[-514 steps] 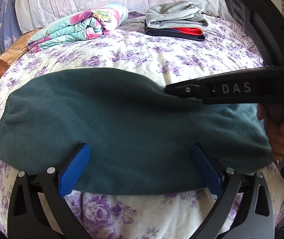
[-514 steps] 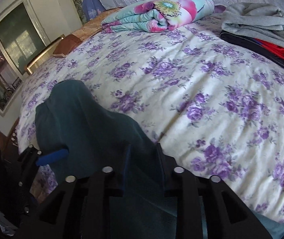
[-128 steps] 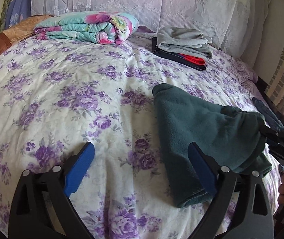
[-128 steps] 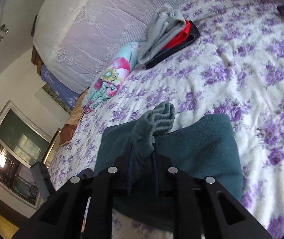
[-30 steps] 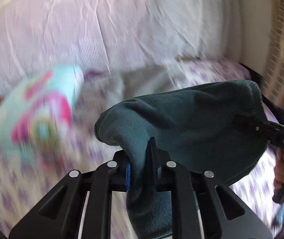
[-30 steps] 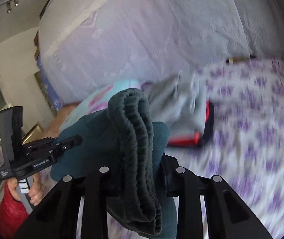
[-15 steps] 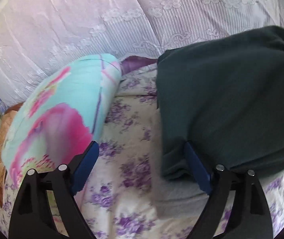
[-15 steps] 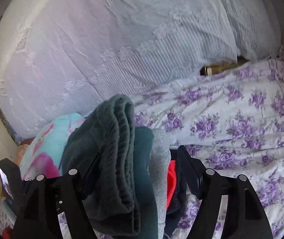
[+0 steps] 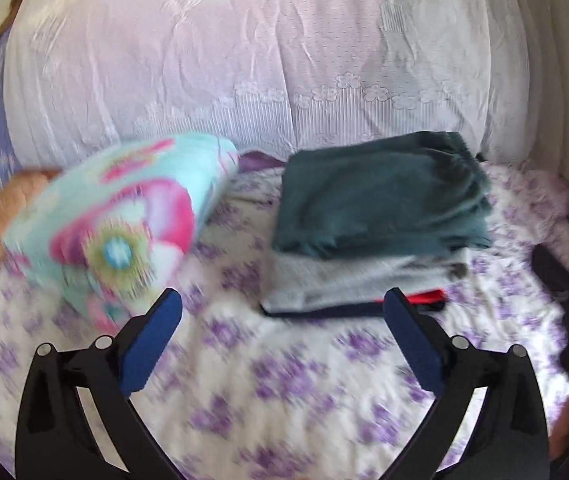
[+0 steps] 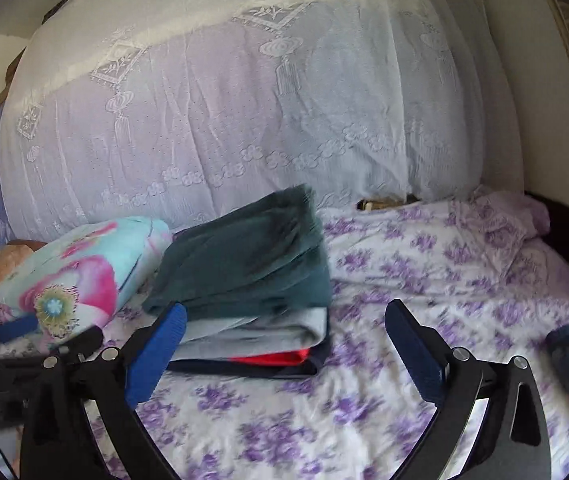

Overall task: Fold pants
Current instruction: 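Carry the bundle with both grippers and lay it on the grey clothes stack, then open both grippers and withdraw from the stacked pants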

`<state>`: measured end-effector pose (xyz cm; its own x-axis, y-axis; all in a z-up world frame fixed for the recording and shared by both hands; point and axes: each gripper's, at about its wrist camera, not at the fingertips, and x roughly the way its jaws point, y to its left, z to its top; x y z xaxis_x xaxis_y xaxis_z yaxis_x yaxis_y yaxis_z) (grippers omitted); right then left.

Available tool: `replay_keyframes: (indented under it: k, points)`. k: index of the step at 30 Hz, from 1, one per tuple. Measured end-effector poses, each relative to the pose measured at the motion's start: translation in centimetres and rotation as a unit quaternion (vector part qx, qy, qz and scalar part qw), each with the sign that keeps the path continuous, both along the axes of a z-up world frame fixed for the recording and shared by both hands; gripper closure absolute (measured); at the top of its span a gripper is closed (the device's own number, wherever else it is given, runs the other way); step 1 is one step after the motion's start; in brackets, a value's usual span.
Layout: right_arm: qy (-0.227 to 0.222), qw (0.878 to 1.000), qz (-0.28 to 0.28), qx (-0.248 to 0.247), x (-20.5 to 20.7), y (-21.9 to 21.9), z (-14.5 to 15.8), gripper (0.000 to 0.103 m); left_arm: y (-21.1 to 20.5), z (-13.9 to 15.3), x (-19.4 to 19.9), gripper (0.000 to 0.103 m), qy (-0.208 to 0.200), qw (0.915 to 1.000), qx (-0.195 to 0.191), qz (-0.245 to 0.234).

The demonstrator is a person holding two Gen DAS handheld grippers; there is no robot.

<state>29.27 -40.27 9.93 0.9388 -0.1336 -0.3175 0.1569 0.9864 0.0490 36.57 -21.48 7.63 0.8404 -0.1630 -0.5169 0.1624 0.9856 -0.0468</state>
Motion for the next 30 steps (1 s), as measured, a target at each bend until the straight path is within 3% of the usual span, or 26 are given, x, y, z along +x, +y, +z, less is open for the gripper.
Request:
replay_keyframes:
  k: [1, 2, 4, 8, 13, 21, 27, 30]
  points:
    - [0.008, 1.000, 0.009, -0.004, 0.4, 0.1, -0.1, 0.004, 0.3, -0.9, -0.1, 0.005, 0.006, 0.9997, -0.020, 0.010]
    - [0.004, 1.000, 0.007, -0.007, 0.1, 0.3, -0.1, 0.004, 0.2, -1.1, 0.1, 0.005, 0.016, 0.9997, -0.013, 0.012]
    - [-0.026, 0.999, -0.005, -0.017, -0.6, 0.3, 0.2, 0.004, 0.0, -0.9, -0.1, 0.005, 0.000, 0.9999, 0.014, -0.005]
    - [-0.031, 0.999, 0.004, -0.035, -1.3, 0.8, 0.7, 0.004, -0.3, -0.4, -1.2, 0.005, -0.044, 0.9974, 0.056, 0.009]
    - [-0.020, 1.000, 0.019, 0.001, -0.8, -0.1, 0.4, 0.003, -0.4, 0.3, -1.9, 0.005, -0.055, 0.9974, 0.047, -0.004]
    - [-0.018, 0.999, 0.026, -0.014, -0.8, 0.8, 0.2, 0.004, -0.1, 0.4, -2.2, 0.005, -0.048, 0.9985, 0.023, -0.016]
    - [-0.015, 0.999, 0.028, -0.011, -0.7, 0.9, 0.1, 0.004, -0.5, 0.4, -2.7, 0.005, -0.072, 0.9965, 0.043, -0.005]
    - [-0.015, 0.999, 0.027, -0.011, -0.8, 1.0, 0.1, 0.004, -0.5, 0.5, -2.7, 0.005, -0.064, 0.9972, 0.035, -0.011]
